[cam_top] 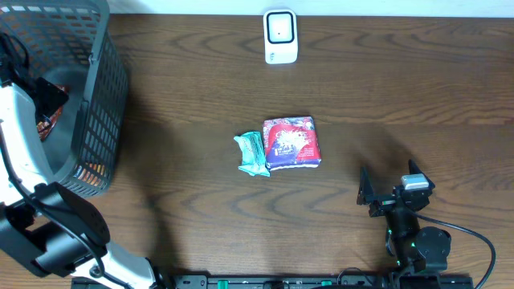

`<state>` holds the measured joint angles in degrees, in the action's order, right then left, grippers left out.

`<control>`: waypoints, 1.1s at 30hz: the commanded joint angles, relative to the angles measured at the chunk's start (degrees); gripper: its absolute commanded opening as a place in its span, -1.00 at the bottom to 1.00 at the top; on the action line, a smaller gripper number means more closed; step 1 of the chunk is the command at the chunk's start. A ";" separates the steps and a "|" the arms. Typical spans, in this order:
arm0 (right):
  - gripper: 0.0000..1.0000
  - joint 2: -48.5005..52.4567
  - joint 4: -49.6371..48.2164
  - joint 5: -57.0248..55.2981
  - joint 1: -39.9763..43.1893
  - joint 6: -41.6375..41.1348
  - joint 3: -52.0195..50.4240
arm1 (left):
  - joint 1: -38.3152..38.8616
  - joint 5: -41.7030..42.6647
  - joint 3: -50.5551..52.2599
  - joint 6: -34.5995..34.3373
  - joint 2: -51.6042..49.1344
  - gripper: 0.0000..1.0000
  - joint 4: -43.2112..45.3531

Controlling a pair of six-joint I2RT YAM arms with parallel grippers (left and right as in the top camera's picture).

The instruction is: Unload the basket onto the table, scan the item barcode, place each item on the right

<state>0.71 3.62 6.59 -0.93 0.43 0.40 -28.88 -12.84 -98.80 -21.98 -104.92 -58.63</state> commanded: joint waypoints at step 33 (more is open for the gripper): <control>0.98 -0.22 0.22 -0.11 0.13 -0.81 -0.11 | -0.42 11.39 2.62 4.79 -12.55 0.80 -19.39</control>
<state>0.71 3.62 6.59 -0.93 0.43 0.40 -29.50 -2.70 -97.80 -17.96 -117.64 -77.73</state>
